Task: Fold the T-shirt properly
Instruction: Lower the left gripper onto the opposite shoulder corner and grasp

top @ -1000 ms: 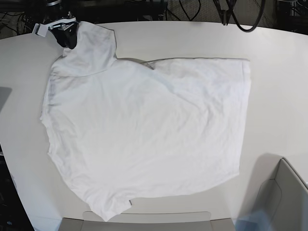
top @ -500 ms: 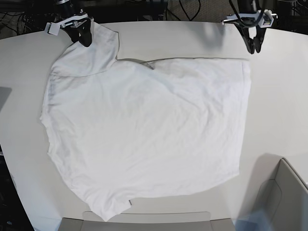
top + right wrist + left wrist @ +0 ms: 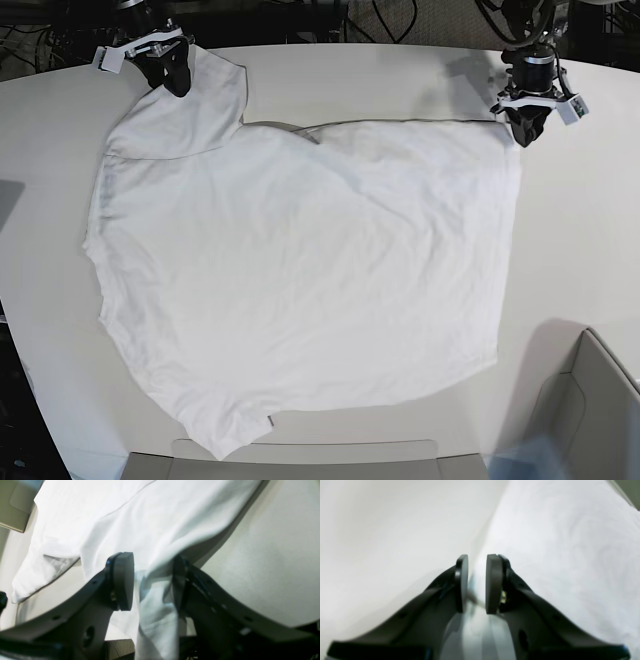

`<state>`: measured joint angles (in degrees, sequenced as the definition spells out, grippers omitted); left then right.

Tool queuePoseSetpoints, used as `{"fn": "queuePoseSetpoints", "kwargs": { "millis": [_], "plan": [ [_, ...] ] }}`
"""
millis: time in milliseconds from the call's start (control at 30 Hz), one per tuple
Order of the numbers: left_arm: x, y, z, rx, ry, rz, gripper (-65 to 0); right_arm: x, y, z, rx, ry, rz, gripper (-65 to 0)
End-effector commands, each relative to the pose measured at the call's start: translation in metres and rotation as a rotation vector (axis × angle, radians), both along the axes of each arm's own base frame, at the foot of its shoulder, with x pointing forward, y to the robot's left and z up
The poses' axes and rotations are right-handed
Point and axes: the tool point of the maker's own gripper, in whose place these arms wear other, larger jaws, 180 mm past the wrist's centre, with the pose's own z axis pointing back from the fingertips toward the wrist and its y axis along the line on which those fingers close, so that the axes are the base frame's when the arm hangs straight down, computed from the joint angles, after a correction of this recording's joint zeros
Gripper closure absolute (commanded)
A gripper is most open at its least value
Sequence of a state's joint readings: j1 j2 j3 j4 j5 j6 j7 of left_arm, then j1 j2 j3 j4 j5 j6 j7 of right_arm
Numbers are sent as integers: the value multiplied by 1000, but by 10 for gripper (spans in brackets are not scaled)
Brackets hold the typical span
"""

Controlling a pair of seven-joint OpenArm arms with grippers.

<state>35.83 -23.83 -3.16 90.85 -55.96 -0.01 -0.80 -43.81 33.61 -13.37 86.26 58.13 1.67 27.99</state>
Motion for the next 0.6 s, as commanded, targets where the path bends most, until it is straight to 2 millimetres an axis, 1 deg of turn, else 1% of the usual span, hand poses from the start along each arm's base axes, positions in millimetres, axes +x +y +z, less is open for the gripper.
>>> {"fn": "queuePoseSetpoints", "kwargs": {
  "millis": [0,133,200,333,567],
  "plan": [
    [4,3,5,0,-30,-7,-137,-14,0,-14,-15,89,19,-254],
    [-6,0,-11,-90,-11,-14,-137,-15,-1,-14,-16,90,18,-254],
    [-8,-7,-19,-130,13,-42,-137,-15,-1,-14,-16,90,18,-254],
    [11,-22,-15,-182,-26,-113,-137,-14,-4,-13,-28,91,30,-254],
    [19,-46,-6,-292,-64,-187,-136,-13,-7,-12,-35,89,36,-254]
  ]
}}
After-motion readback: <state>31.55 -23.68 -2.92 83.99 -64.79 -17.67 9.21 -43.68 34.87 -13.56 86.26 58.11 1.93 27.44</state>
